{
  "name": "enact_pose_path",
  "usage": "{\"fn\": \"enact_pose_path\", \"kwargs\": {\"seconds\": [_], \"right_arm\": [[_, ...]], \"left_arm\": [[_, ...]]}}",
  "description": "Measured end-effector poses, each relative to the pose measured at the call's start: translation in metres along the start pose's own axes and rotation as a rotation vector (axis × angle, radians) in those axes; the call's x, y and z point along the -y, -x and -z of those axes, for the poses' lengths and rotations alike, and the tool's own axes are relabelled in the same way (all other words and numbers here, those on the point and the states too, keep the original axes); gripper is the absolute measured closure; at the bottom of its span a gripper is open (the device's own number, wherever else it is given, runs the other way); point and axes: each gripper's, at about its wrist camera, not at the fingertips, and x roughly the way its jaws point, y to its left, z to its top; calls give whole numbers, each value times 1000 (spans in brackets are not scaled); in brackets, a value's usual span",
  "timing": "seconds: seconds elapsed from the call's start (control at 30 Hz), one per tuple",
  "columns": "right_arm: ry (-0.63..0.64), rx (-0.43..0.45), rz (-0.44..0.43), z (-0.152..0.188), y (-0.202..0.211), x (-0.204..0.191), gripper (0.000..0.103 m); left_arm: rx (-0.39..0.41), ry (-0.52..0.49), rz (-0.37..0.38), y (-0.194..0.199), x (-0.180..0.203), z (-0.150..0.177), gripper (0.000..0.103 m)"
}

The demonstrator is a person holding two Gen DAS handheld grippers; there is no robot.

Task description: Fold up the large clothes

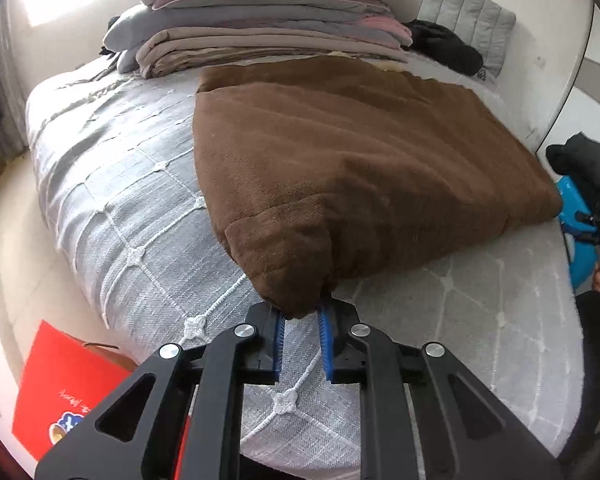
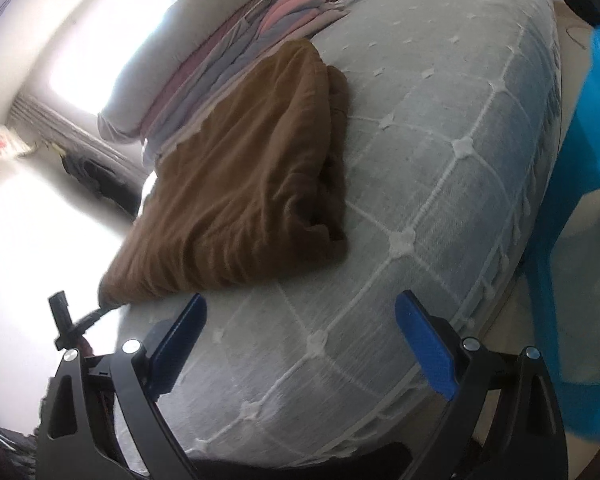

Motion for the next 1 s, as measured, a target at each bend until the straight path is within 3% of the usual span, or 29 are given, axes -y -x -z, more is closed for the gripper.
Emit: {"fn": "enact_pose_path", "kwargs": {"seconds": [0.43, 0.5, 0.63, 0.8, 1.0], "right_arm": [[30, 23, 20, 9, -8, 1, 7], [85, 41, 59, 13, -6, -7, 7], [226, 166, 104, 13, 18, -28, 7], [362, 116, 189, 0, 4, -34, 7], [505, 92, 86, -9, -12, -52, 7]], "left_arm": [[-3, -66, -65, -4, 7, 0, 84], [-9, -52, -52, -5, 3, 1, 82], [-24, -7, -9, -6, -6, 2, 82], [-40, 5, -8, -12, -7, 3, 81], [-40, 39, 17, -14, -13, 2, 81]]}}
